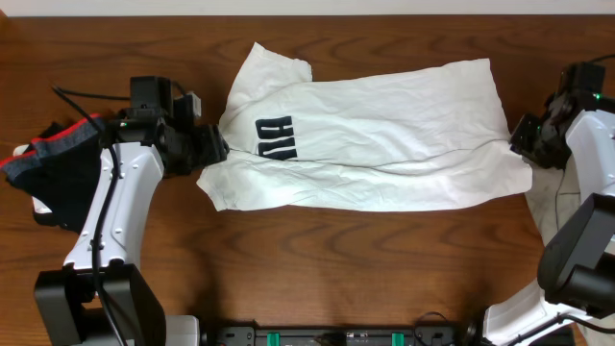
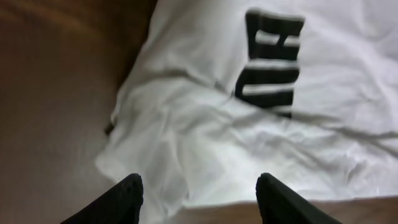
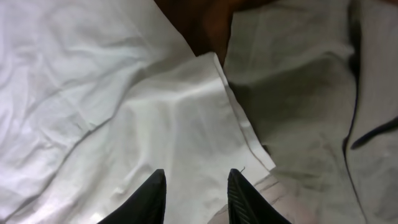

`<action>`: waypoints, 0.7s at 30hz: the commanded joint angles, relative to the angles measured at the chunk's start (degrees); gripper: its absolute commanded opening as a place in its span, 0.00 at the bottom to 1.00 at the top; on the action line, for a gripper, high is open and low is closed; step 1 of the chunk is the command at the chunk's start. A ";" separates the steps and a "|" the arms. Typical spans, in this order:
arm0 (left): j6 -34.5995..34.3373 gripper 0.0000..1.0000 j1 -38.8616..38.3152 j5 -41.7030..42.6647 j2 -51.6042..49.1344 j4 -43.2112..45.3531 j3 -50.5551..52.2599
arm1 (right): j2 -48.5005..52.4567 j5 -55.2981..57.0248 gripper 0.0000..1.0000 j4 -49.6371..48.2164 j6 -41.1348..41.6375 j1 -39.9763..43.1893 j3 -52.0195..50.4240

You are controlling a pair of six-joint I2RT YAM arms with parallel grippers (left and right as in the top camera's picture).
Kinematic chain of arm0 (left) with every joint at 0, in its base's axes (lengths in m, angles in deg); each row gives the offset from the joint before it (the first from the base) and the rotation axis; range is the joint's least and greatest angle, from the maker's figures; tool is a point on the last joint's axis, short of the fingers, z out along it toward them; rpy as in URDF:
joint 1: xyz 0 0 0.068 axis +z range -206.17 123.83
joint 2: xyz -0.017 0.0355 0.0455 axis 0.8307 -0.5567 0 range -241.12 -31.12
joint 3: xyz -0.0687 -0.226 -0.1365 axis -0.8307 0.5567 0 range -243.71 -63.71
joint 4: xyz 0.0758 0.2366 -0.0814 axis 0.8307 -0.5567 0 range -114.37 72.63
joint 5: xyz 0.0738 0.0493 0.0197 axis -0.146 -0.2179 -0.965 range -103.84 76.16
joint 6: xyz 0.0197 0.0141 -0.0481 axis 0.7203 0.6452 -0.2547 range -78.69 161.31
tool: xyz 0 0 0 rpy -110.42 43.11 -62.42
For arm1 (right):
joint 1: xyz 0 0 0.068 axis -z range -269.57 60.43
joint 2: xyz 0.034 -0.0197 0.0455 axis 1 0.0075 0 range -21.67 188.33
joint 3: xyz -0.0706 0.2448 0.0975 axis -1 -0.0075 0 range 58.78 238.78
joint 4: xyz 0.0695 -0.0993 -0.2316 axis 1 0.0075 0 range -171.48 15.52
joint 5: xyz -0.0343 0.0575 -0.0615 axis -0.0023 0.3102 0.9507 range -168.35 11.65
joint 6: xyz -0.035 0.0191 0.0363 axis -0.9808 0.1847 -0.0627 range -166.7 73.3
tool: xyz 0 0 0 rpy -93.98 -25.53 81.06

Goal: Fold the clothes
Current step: 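Release the t-shirt and move both grippers to its top corners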

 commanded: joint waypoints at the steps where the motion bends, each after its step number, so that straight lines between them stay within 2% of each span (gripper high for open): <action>1: -0.07 0.61 0.13 -0.68 -0.24 -2.38 0.00 | 0.31 -0.22 0.32 0.96 0.28 0.50 0.94; 11: -0.07 0.60 0.13 -0.68 -0.26 -5.55 0.00 | 0.31 -4.09 0.30 6.38 -2.82 0.44 0.55; 14: -0.07 0.48 0.11 -0.68 -0.24 -5.53 0.17 | 0.31 -4.72 0.30 6.43 -4.15 -0.24 0.00; 17: -0.04 0.29 0.11 -0.66 -0.26 -5.25 0.61 | 0.31 -4.72 0.30 6.21 -4.87 -1.40 -0.17; 21: 0.20 0.25 -0.72 -0.66 -0.26 -4.50 2.01 | 0.31 -4.68 0.30 5.77 -4.92 -2.82 -0.17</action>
